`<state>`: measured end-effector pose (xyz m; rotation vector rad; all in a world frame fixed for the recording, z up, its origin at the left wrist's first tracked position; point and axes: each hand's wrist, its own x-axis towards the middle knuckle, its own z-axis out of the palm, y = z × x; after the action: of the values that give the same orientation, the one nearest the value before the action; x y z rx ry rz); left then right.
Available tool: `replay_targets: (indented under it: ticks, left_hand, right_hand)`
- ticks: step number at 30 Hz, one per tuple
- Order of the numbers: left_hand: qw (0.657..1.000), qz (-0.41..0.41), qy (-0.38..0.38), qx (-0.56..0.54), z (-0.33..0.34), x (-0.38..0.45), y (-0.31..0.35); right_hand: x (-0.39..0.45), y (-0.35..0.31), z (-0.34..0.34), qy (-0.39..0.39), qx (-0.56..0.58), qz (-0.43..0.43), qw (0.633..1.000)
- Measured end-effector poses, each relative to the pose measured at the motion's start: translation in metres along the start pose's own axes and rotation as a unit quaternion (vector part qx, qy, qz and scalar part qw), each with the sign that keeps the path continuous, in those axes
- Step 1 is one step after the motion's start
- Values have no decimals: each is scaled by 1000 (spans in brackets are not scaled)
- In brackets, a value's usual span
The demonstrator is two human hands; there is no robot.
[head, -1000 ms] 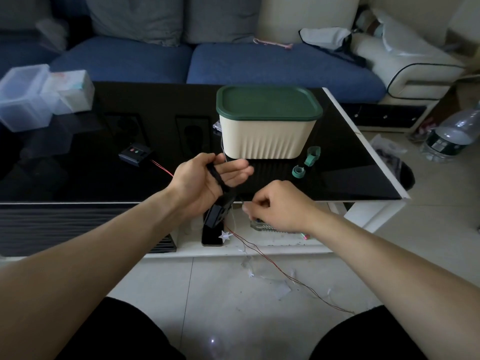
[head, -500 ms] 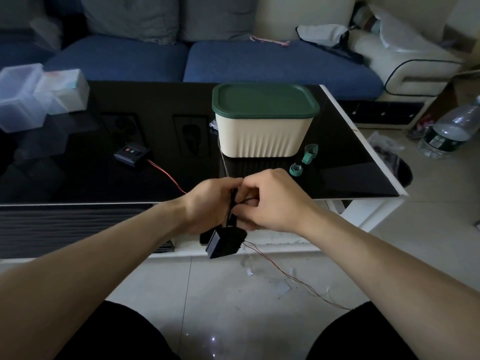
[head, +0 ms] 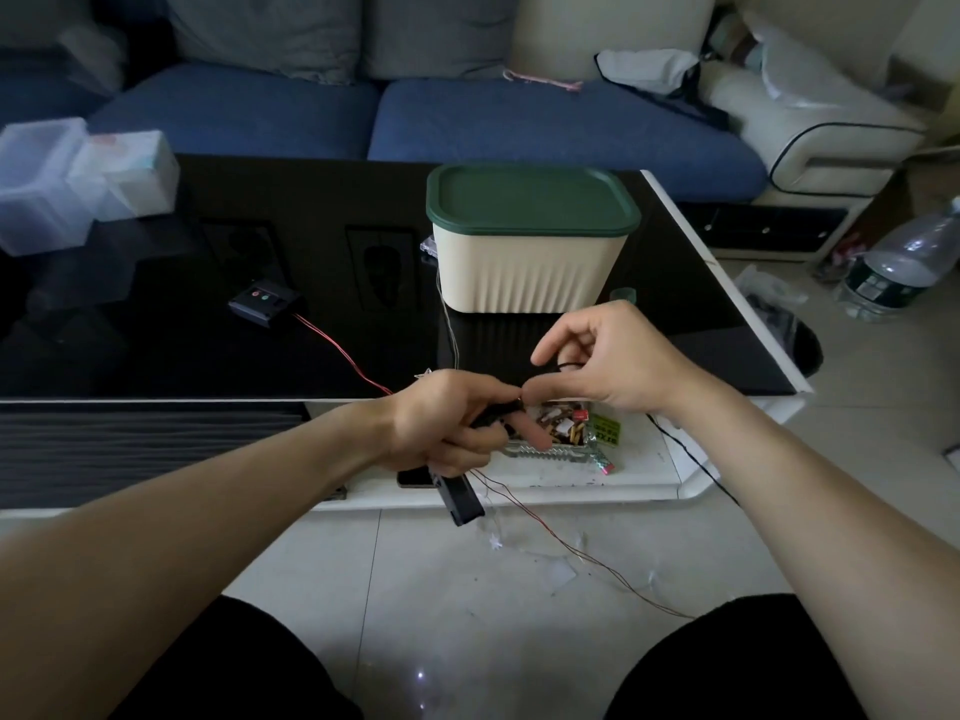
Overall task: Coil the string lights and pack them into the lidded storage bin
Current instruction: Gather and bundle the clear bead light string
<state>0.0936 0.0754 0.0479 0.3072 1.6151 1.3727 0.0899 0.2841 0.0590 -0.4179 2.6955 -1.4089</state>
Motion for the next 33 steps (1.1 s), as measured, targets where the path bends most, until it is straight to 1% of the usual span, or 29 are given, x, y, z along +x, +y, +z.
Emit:
replay_targets:
  ticks: [3, 7, 9, 11, 13, 15, 17, 18, 22, 24, 28, 31, 33]
  left_hand:
    - [999, 23, 37, 8, 3, -1, 1]
    - [985, 101, 122, -74, 0, -1, 3]
    - [970, 121, 158, -138, -5, -1, 3]
    - [953, 141, 190, -191, -9, 0, 3]
    - [931, 166, 231, -229, -13, 1, 3]
    - [904, 192, 265, -275, -17, 1, 3]
    - [879, 211, 285, -319, -18, 0, 4]
    - [871, 216, 290, -332, -18, 0, 4]
    - [861, 221, 292, -354, -14, 1, 10]
    - [865, 225, 277, -354, -13, 1, 12]
    - [893, 212, 244, -312, -12, 2, 9]
    - [909, 207, 249, -264, -11, 5, 5]
    - [924, 197, 253, -210, -9, 7, 2]
  right_hand:
    - [-1, 12, -7, 4, 5, 18, 1000]
    - [-3, 15, -11, 8, -10, 39, 999]
    - [-4, 11, -14, -15, -17, 51, 998]
    - [-4, 14, -14, -56, -9, 88, 995]
    - [-5, 18, -11, -87, 19, 126, 988]
    - [-5, 21, -5, -102, 26, 142, 984]
    - [-5, 20, 1, -118, 11, 139, 983]
    - [-6, 19, 5, -126, 2, 134, 983]
    - [-6, 11, 29, -164, -60, 107, 979]
    - [-6, 5, 42, -182, -91, 84, 975]
    - [-8, -7, 59, -204, -141, 52, 968]
    - [-10, -14, 65, -200, -124, 46, 971]
    - [-11, -19, 66, -187, -106, 42, 976]
